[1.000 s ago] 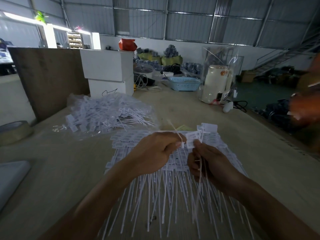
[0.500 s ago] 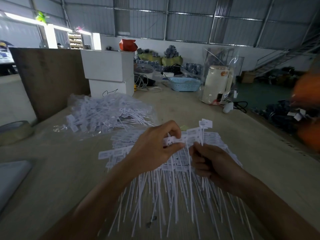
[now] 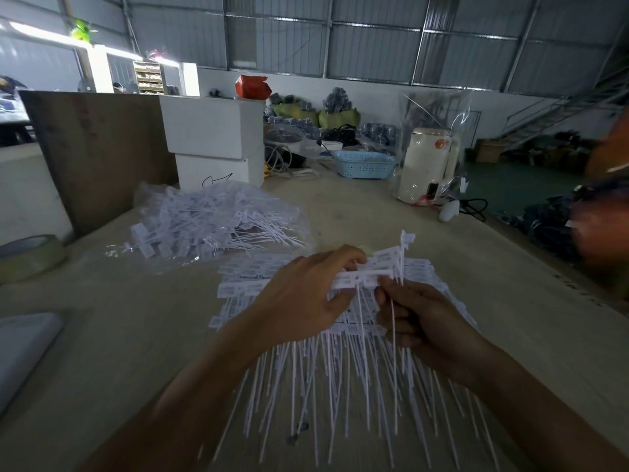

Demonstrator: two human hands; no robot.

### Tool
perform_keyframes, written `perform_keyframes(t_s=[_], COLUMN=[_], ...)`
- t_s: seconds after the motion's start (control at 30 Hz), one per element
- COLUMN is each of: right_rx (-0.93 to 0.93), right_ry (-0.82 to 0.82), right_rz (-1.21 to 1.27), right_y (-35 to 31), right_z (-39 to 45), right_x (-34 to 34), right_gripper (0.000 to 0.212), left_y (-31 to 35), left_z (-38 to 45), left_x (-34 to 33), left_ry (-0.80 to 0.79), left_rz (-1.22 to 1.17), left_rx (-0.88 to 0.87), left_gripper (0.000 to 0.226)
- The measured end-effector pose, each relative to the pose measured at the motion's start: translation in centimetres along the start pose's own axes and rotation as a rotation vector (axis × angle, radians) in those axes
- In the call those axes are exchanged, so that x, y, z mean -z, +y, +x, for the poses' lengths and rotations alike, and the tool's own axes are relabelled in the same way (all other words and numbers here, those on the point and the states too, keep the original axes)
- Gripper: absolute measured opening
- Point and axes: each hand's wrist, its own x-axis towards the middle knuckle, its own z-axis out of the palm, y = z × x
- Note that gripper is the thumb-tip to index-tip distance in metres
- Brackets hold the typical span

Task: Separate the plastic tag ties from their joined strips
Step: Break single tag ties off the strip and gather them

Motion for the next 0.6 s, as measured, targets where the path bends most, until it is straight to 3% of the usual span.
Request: perform_keyframes(t_s=[0.1,0.27,0.47,0.6], right_rx=[0.009,0.024,0.045,0.105], right_ry=[0.012,0.03,0.067,0.076], right_rz=[0.006,0.02,-0.02,-0.072], right_y=[-0.03,-0.16,-0.07,-0.04], right_z=[0.04,0.07,-0.04,-0.11], right_x=[-0.01,-0.09,-0.23,-0.54], right_gripper=[0.029,0.031,0.032,0.034], left_y=[-0.25,-0.05,0.23,0.36], left_z=[0.15,0.06,0.29,0.28], left_x=[0.11,0.23,0.08,-0.07], left_ry=[0.096,0.202,0.248,0.219], left_rz=[0.169,0.287,0.335,0.271], left_rx=[-0.047,-0.145,-0.232,-0.201], left_gripper=[0.026,0.034,0.02,0.018])
